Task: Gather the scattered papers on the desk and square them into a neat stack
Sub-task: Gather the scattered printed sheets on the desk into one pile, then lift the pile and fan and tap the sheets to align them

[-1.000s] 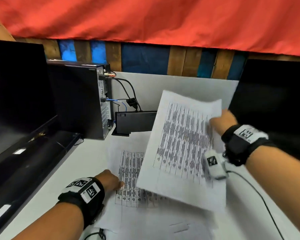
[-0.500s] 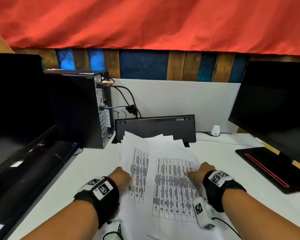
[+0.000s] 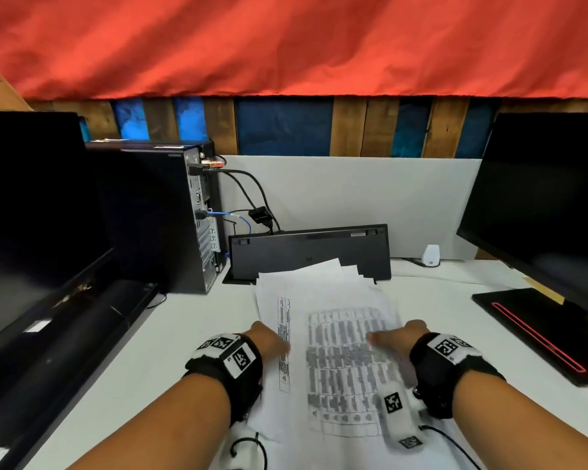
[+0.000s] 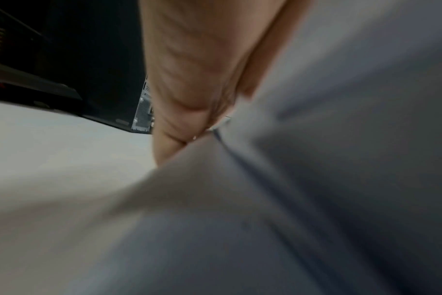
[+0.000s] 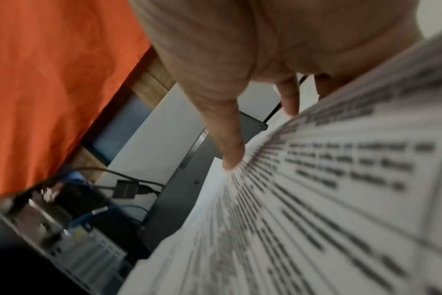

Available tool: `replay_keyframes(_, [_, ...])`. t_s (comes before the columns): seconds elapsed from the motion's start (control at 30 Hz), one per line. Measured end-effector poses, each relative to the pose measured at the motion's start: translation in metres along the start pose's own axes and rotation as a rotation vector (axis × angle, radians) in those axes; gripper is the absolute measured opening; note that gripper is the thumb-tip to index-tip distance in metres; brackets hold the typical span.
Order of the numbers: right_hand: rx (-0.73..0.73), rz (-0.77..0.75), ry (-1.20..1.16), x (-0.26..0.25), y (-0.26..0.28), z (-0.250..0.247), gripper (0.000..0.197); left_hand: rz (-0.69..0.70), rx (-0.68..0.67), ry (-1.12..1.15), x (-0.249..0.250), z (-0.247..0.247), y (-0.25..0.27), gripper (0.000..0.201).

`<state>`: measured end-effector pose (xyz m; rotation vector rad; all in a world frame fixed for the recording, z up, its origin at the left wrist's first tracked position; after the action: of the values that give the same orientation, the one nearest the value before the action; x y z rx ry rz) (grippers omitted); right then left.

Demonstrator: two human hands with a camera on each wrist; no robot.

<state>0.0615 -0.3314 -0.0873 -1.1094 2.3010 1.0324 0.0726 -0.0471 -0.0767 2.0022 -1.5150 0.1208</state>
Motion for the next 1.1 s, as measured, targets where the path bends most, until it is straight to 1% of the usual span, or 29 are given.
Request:
replay_keyframes(0.03, [-0.007, -0.001, -0.022, 0.001, -0.003, 0.001, 0.108, -0.004, -0.001, 0.051, 0.003, 0.001, 0.000, 0.078])
replay_keyframes(0.07, [-0.021, -0.011, -0.033, 0.001, -0.006, 0.003, 0.087, -0.012, 0.000, 0.081, 0.004, 0.001, 0.002, 0.082])
replay_keyframes(0.1, [-0.032, -0.011, -0.058, 0.001, -0.004, 0.003, 0.059, -0.009, -0.001, 0.113, 0.006, -0.001, 0.007, 0.082])
replay_keyframes(0.13, [-0.046, 0.001, -0.070, 0.004, -0.006, 0.003, 0.043, -0.003, -0.021, 0.128, 0.006, 0.002, 0.008, 0.079])
replay_keyframes(0.17, [-0.067, -0.003, -0.087, 0.003, 0.000, 0.001, 0.035, 0.011, -0.045, 0.156, 0.004, 0.004, 0.008, 0.078])
replay_keyframes(0.2, [-0.077, -0.009, -0.076, 0.005, -0.002, 0.002, 0.039, 0.011, -0.086, 0.192, 0.001, 0.009, 0.007, 0.081])
replay_keyframes(0.27, [-0.091, -0.012, -0.016, 0.004, 0.001, 0.005, 0.060, 0.064, -0.147, 0.322, 0.002, 0.019, 0.009, 0.097])
replay_keyframes(0.33, [-0.092, 0.002, 0.007, 0.005, 0.007, 0.007, 0.068, 0.153, -0.201, 0.511, 0.011, 0.029, 0.015, 0.109])
replay_keyframes(0.4, [-0.080, 0.001, 0.014, 0.011, 0.002, 0.006, 0.073, 0.259, -0.206, 0.628, 0.021, 0.030, 0.025, 0.098])
replay_keyframes(0.47, [-0.094, -0.040, 0.013, 0.011, 0.012, 0.004, 0.079, 0.370, -0.175, 0.684, 0.027, 0.026, 0.037, 0.088])
replay_keyframes(0.53, [-0.125, -0.044, -0.074, 0.016, 0.010, 0.001, 0.094, 0.465, -0.127, 0.730, 0.027, 0.015, 0.049, 0.083])
replay_keyframes(0.57, [-0.131, -0.046, -0.119, 0.019, 0.013, -0.003, 0.096, 0.506, -0.111, 0.759, 0.025, 0.009, 0.054, 0.081])
replay_keyframes(0.63, [-0.161, -0.070, -0.205, 0.023, 0.018, -0.011, 0.085, 0.571, -0.090, 0.830, 0.020, -0.005, 0.066, 0.078])
replay_keyframes(0.7, [-0.253, -0.120, -0.353, 0.024, 0.031, -0.016, 0.090, 0.616, -0.106, 0.897, 0.015, -0.019, 0.076, 0.073])
replay_keyframes(0.73, [-0.307, -0.167, -0.488, 0.020, 0.040, -0.020, 0.086, 0.633, -0.118, 0.933, 0.013, -0.025, 0.080, 0.071])
replay_keyframes(0.77, [-0.356, -0.224, -0.629, 0.014, 0.049, -0.023, 0.077, 0.650, -0.121, 0.963, 0.010, -0.032, 0.085, 0.069])
replay_keyframes(0.8, [-0.386, -0.290, -0.733, 0.005, 0.058, -0.031, 0.072, 0.671, -0.106, 0.989, 0.009, -0.038, 0.089, 0.068])
replay_keyframes(0.83, [-0.400, -0.358, -0.790, -0.004, 0.070, -0.037, 0.076, 0.696, -0.069, 1.002, 0.009, -0.046, 0.095, 0.066])
replay_keyframes(0.87, [-0.368, -0.437, -0.827, -0.016, 0.081, -0.045, 0.083, 0.720, -0.015, 1.006, 0.010, -0.053, 0.099, 0.064])
replay_keyframes(0.9, [-0.287, -0.530, -0.846, -0.027, 0.091, -0.055, 0.086, 0.747, 0.048, 1.009, 0.013, -0.062, 0.105, 0.061])
replay_keyframes(0.93, [-0.179, -0.618, -0.856, -0.037, 0.102, -0.065, 0.077, 0.776, 0.109, 1.014, 0.016, -0.071, 0.111, 0.057])
replay_keyframes(1.0, [-0.004, -0.766, -0.877, -0.054, 0.127, -0.080, 0.046, 0.835, 0.225, 1.031, 0.024, -0.088, 0.122, 0.050])
replay_keyframes(1.03, [0.044, -0.825, -0.889, -0.062, 0.140, -0.084, 0.039, 0.858, 0.272, 1.043, 0.027, -0.094, 0.126, 0.047])
replay_keyframes(1.1, [0.097, -0.901, -0.903, -0.070, 0.159, -0.090, 0.034, 0.902, 0.339, 1.064, 0.030, -0.103, 0.131, 0.042])
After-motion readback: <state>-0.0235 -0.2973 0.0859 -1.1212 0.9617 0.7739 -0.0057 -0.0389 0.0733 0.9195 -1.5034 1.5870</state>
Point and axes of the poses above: each hand's wrist, its own y-axis away from the middle knuckle, its own z-axis out of the palm, x = y × z, the point moved 5 cm from there along -y, towards the middle knuckle
